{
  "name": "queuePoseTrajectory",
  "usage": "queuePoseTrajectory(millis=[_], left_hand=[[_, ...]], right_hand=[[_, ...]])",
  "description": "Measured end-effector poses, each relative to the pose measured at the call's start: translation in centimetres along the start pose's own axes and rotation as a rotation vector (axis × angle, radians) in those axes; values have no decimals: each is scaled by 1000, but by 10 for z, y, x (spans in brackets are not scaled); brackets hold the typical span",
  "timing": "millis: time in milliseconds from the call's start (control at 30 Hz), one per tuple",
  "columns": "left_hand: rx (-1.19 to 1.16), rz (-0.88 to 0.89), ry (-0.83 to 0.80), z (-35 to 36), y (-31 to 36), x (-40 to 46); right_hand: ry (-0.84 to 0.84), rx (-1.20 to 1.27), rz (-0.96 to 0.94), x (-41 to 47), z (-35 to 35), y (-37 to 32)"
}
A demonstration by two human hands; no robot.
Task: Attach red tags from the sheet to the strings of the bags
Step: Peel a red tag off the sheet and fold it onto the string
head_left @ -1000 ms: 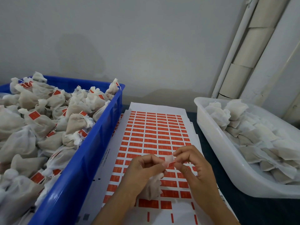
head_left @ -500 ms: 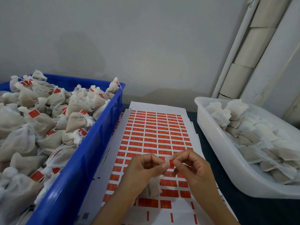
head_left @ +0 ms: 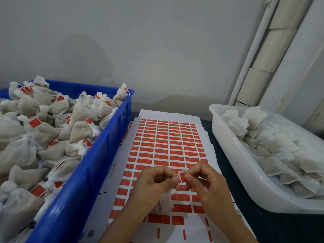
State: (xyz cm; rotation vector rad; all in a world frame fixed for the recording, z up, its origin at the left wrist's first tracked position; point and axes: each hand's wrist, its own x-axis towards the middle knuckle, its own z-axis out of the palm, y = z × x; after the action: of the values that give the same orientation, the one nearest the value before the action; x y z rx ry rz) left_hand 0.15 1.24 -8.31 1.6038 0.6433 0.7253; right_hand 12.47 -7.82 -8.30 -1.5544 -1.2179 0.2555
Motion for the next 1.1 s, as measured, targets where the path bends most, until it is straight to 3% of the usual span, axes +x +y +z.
queuePoseTrajectory(millis=[433, 800, 1000, 1100], left_hand=[[38, 6, -58, 0, -1, -1], [-72, -33, -181, 1, 5, -1], [-119, -172, -58, 3, 7, 3], [-62, -154, -30, 7, 6, -1]], right_hand=[[-56, -87, -24, -1, -2, 1], [-51, 131, -25, -3, 0, -8], [-44, 187, -10, -4, 1, -11], [-46, 179, -5, -3, 1, -12]])
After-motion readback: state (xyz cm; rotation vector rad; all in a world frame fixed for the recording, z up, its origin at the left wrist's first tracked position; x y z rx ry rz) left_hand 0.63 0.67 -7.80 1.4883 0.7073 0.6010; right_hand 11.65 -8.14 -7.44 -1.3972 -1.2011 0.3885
